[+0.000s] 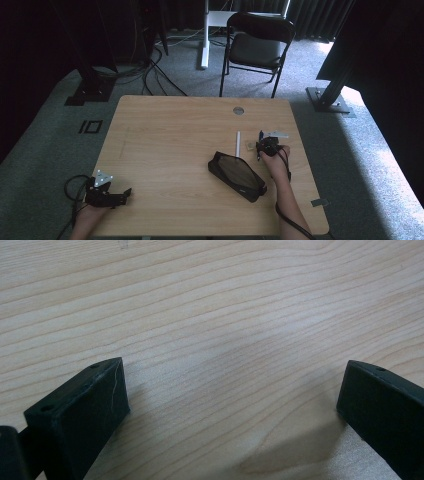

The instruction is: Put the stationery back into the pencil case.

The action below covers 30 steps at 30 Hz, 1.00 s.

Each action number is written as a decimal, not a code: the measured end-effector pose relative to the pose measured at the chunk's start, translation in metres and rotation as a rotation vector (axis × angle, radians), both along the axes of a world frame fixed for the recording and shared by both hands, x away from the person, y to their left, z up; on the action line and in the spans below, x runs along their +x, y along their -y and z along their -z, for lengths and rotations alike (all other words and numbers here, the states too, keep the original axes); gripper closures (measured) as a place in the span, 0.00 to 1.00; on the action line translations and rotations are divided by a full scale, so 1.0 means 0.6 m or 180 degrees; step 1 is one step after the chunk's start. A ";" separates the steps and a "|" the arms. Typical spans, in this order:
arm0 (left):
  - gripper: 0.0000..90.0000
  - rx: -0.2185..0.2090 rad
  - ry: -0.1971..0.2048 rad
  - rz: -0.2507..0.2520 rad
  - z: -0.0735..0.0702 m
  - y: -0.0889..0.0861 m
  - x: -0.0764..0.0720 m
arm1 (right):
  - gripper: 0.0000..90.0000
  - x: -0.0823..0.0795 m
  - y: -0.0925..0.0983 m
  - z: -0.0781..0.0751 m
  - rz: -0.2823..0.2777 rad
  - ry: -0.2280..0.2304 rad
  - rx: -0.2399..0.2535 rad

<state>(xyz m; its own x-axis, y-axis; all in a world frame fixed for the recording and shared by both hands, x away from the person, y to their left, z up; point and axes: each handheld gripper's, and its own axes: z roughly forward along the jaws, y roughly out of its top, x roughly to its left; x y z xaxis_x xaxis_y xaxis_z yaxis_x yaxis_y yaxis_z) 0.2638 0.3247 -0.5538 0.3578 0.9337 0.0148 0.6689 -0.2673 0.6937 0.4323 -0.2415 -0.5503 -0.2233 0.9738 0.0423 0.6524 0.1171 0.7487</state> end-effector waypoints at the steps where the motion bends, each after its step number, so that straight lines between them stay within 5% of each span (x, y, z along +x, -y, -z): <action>1: 0.00 0.0001 -0.0001 -0.0001 0.000 0.000 0.000 | 0.83 0.000 0.000 0.000 0.0012 -0.0008 0.0000; 12: 0.00 0.0000 -0.0001 0.0000 0.000 0.000 0.000 | 0.88 -0.002 0.015 -0.015 0.0175 -0.0025 0.0127; 30: 0.00 0.0000 -0.0002 0.0000 0.000 0.000 0.000 | 0.88 -0.043 0.043 -0.085 -0.0015 0.0175 0.0392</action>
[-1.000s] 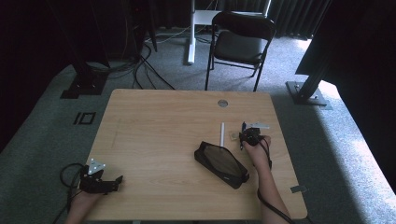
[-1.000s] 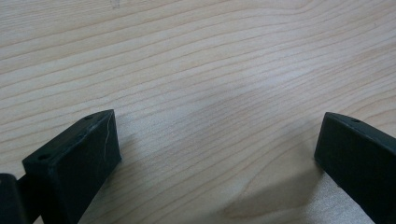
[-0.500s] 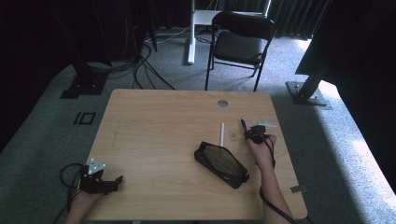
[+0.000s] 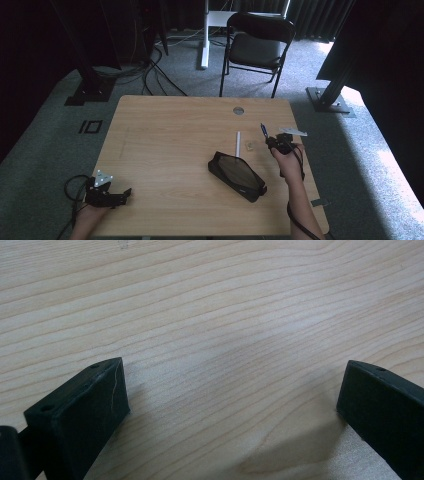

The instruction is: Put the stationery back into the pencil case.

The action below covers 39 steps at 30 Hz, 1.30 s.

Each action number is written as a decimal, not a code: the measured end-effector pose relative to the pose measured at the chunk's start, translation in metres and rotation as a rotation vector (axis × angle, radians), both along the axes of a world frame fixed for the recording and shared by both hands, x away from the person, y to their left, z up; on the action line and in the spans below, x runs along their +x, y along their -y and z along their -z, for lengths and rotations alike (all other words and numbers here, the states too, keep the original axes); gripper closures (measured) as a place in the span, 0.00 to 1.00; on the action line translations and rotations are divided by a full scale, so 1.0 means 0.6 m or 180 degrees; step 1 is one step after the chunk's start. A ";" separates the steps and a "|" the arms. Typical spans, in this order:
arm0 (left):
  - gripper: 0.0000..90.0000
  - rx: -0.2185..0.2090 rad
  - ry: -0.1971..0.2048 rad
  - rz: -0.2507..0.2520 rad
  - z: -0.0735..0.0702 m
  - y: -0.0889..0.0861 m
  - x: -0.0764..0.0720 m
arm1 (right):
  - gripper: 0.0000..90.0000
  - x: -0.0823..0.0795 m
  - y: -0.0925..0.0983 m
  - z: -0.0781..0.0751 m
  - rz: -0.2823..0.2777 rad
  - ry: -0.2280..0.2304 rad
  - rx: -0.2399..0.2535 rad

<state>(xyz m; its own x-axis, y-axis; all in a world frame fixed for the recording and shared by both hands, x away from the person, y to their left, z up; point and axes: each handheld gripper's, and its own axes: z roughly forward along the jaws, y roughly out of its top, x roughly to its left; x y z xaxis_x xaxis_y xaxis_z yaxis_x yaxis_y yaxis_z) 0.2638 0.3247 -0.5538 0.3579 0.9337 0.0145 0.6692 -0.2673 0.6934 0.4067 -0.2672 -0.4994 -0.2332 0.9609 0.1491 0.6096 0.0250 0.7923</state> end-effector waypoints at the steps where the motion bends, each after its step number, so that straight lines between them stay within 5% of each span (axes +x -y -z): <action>1: 0.00 0.0001 -0.0001 -0.0001 0.000 0.000 0.000 | 0.88 -0.003 0.000 -0.004 -0.0024 0.0008 0.0030; 23: 0.00 0.0001 0.0000 0.0000 0.000 0.000 0.000 | 0.88 -0.089 -0.049 -0.095 -0.0830 0.0346 0.0133; 39: 0.00 0.0000 0.0000 0.0000 0.000 0.000 0.000 | 0.88 -0.139 -0.088 -0.102 -0.1520 0.0300 0.0200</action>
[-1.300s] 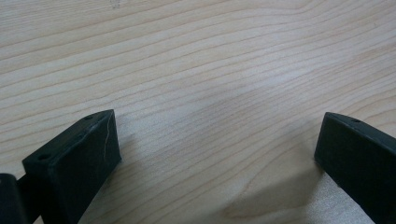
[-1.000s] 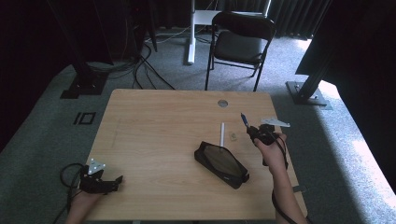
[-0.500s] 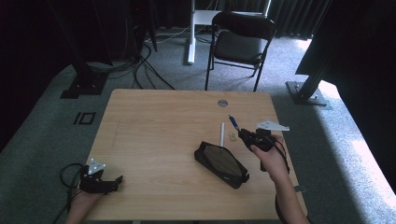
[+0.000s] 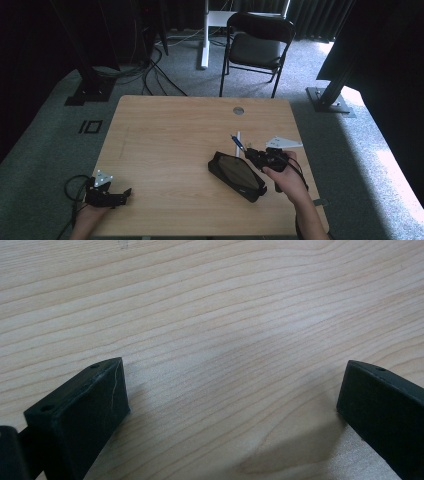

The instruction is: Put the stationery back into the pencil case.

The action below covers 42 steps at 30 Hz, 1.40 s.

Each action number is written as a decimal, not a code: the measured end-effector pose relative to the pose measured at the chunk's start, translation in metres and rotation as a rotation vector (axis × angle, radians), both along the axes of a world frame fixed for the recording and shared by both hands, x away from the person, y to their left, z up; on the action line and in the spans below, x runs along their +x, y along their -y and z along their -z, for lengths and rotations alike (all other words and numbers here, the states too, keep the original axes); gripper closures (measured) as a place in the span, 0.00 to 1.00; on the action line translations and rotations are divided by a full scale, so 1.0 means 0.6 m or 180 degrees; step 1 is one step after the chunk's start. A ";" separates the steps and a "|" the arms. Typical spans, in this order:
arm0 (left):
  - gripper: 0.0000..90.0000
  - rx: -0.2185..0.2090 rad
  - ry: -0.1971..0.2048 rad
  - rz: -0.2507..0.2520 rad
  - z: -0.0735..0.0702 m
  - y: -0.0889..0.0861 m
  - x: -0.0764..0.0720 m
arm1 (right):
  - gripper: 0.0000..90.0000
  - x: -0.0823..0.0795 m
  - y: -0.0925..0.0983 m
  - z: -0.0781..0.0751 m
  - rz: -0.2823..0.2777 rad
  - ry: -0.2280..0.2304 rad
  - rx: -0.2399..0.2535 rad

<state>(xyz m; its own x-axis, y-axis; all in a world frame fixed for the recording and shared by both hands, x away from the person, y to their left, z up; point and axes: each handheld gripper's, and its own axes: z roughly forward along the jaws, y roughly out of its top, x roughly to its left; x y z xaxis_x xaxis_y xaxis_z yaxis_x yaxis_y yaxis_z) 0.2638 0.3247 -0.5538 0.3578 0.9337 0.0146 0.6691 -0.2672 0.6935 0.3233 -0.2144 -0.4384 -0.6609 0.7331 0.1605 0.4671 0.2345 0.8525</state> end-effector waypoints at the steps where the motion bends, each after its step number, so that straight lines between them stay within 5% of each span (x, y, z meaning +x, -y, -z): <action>1: 0.00 0.0001 -0.0001 0.0001 0.000 0.000 0.000 | 0.88 -0.002 -0.001 0.000 -0.0018 -0.0024 0.0032; 11: 0.00 0.0000 0.0000 0.0000 0.000 0.000 0.000 | 0.88 -0.017 -0.017 0.014 -0.0296 -0.0212 -0.0106; 42: 0.00 0.0001 0.0000 0.0001 0.000 0.000 0.000 | 0.88 0.017 -0.075 0.083 -0.0527 -0.0757 -0.0780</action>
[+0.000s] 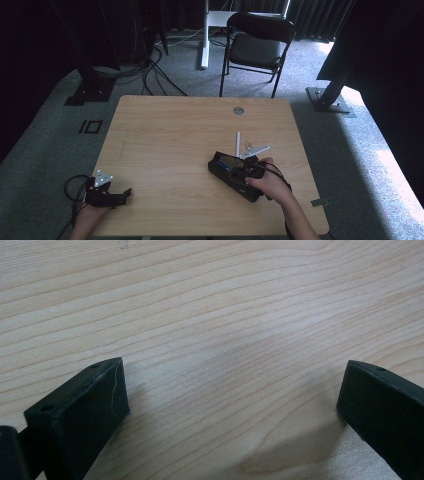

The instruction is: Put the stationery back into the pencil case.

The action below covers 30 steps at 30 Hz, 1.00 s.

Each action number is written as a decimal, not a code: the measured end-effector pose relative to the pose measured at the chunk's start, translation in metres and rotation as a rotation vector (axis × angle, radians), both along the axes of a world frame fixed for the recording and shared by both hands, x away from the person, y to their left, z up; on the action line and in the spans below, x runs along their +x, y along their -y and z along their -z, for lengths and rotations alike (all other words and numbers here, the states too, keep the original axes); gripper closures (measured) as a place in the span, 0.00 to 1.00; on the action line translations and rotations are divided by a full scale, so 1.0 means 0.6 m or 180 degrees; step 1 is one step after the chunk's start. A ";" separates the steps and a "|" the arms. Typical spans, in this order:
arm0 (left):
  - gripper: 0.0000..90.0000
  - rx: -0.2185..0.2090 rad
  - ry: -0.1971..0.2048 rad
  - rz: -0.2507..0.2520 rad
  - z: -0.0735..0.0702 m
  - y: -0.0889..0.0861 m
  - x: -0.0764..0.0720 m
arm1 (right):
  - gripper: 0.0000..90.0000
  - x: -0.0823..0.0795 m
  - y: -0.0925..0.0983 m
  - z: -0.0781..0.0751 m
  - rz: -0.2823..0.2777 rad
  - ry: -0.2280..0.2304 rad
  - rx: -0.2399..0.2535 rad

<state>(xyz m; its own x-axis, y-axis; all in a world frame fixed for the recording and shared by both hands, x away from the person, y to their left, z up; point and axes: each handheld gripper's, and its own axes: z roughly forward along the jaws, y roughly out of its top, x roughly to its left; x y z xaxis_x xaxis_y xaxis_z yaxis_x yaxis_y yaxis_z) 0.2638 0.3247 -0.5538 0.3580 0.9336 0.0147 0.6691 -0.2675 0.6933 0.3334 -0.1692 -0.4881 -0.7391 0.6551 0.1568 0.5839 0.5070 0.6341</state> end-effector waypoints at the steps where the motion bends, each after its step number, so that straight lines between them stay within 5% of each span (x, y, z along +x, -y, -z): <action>1: 0.00 0.0000 0.0000 0.0000 0.000 0.000 0.000 | 0.88 0.001 -0.002 0.002 0.0008 0.0004 -0.0017; 14: 0.00 0.0000 0.0000 0.0000 0.000 0.000 0.000 | 0.88 0.014 -0.025 0.015 -0.0044 -0.0073 -0.0254; 30: 0.00 0.0001 0.0000 0.0000 0.000 0.000 0.000 | 0.86 0.020 -0.028 0.029 -0.0049 -0.0143 -0.0232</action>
<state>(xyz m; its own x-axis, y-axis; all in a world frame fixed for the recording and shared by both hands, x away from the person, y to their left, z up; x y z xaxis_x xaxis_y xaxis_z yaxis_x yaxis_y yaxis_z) 0.2638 0.3247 -0.5538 0.3580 0.9336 0.0149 0.6692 -0.2676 0.6932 0.3453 -0.1522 -0.5057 -0.7424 0.6546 0.1423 0.6028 0.5600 0.5684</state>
